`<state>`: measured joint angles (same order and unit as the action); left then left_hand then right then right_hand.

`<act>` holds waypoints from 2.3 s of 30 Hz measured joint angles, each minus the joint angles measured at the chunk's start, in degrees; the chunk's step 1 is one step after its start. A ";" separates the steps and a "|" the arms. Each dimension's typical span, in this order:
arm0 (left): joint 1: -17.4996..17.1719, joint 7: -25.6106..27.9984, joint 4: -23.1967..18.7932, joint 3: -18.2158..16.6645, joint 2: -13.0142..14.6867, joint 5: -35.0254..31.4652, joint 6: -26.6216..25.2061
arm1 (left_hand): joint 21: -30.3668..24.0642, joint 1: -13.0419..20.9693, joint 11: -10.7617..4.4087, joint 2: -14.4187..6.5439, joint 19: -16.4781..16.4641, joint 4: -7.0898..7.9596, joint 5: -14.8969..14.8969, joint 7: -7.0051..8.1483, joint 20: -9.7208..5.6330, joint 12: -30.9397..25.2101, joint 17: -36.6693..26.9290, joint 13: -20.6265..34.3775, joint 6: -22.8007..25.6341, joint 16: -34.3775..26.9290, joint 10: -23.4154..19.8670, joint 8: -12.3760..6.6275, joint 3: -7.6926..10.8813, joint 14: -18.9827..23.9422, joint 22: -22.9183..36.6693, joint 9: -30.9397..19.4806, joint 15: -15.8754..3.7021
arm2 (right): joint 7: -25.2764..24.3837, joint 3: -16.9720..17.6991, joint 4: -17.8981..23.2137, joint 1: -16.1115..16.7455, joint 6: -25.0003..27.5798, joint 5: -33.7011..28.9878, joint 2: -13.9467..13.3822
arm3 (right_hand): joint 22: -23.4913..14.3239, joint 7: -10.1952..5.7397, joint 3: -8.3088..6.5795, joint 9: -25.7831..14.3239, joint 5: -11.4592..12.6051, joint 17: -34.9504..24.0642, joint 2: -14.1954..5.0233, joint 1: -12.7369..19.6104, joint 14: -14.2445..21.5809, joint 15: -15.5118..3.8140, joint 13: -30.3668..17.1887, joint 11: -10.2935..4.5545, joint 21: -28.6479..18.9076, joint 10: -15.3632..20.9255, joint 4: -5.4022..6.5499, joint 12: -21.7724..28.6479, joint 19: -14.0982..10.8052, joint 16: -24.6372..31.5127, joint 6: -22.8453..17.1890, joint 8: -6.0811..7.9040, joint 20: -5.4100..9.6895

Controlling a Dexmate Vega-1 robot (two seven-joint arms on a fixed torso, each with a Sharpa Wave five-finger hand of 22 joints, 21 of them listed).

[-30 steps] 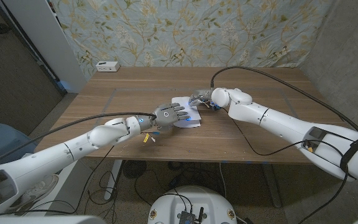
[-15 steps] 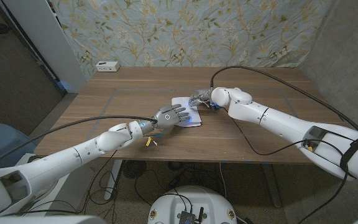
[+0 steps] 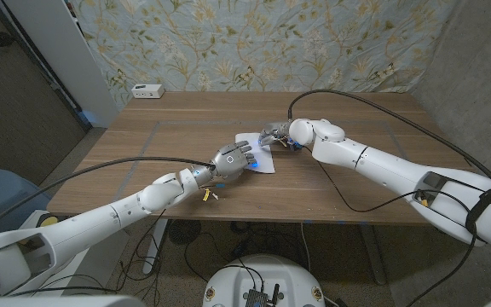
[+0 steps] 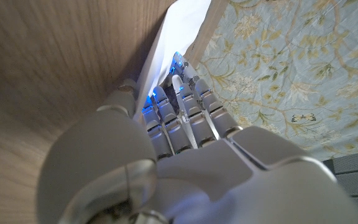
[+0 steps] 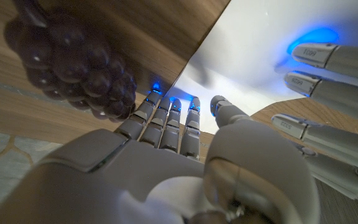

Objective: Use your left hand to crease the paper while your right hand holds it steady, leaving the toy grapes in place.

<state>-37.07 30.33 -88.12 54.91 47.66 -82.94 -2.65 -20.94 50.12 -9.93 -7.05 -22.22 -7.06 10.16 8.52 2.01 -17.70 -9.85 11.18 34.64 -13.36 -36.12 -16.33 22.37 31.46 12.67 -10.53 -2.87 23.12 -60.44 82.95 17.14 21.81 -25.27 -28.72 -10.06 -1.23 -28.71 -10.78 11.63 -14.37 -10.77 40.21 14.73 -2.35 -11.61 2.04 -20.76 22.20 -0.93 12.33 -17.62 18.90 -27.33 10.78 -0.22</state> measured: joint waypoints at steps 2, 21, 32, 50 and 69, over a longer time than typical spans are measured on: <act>-0.08 -0.05 0.01 0.00 -0.16 0.70 -0.62 | -0.27 -0.39 0.03 -0.98 -0.56 0.40 0.00 -0.14 -0.15 0.40 0.00 0.00 -0.14 0.00 0.03 0.61 0.21 0.40 0.00 0.00 -0.18 | 0.01 -0.02 -0.08 -0.04 0.00 -0.01 0.06 | -0.01 0.00 0.00 0.00 0.00 0.00 0.00 0.00 0.00 0.00 0.00 0.00 0.00 0.00 0.00 0.00 0.00 0.00 0.00 0.00 0.00; -1.57 -9.87 -1.58 -3.35 -1.54 15.23 -2.02 | -2.49 -3.00 2.91 -3.59 -3.40 3.58 0.00 -3.16 0.04 2.88 -0.16 0.00 -1.77 1.16 2.32 3.29 2.00 2.04 0.27 -0.29 -0.23 | 0.02 -0.18 -0.70 -0.38 -0.25 -0.10 0.37 | -0.05 0.00 0.25 0.01 0.00 -0.01 -0.01 0.00 0.11 0.11 0.02 0.22 0.21 0.22 0.25 0.00 0.00 0.00 0.00 0.00 0.00; -0.74 -14.17 -0.90 -5.81 -2.72 25.06 1.46 | -3.46 -4.46 3.37 -4.19 -3.39 5.90 0.00 -3.75 0.04 2.24 -0.16 0.01 5.03 1.16 -3.41 2.34 4.33 5.46 0.54 -0.27 -0.67 | -0.53 0.17 -0.87 -0.20 -0.73 0.09 0.21 | -0.06 0.00 0.43 0.01 0.00 -0.01 -0.01 0.00 0.11 0.11 0.02 0.21 0.21 0.22 0.06 0.00 0.00 0.00 0.00 0.00 0.00; 1.25 -21.56 0.08 -8.34 -4.38 37.05 4.86 | -5.01 -5.97 3.95 -3.97 -3.62 8.30 -0.01 -5.96 0.87 1.33 -0.44 0.43 11.87 0.37 -10.09 1.45 8.33 12.78 0.37 -0.76 -1.94 | -4.93 3.99 0.08 2.41 -4.48 3.76 -1.24 | -0.07 0.00 0.43 0.01 0.00 0.10 -0.25 -0.25 0.11 0.11 0.02 0.21 0.42 0.21 0.06 0.00 -0.21 0.00 0.00 0.00 -0.20; 3.67 -35.79 0.11 -10.13 -6.17 51.30 3.69 | -6.39 -5.96 5.23 -3.96 -4.83 7.83 -0.06 -6.78 0.65 1.33 -0.27 0.42 13.31 0.37 -11.98 1.29 10.39 14.72 0.53 -0.81 -2.47 | -10.97 8.92 3.49 6.96 -9.01 7.64 -3.85 | -0.07 0.00 0.66 0.01 0.01 0.27 -0.46 -0.48 0.31 0.31 0.02 0.53 0.42 -0.11 0.30 0.01 -0.52 0.00 0.00 0.00 0.12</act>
<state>-33.39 -5.46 -88.02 44.77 41.49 -31.64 1.04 -27.33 44.16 -4.70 -11.01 -27.05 0.77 10.10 1.74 2.66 -16.37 -10.12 11.60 47.94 -12.99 -48.10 -15.04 32.76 46.18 13.20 -11.34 -5.33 12.15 -51.52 86.44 24.10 12.80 -17.63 -32.57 -10.13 -1.23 -28.05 -10.77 11.63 -14.09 -11.24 39.73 15.05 -2.04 -11.59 2.57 -20.34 22.10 -0.64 12.34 -18.13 18.90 -27.33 10.78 -0.10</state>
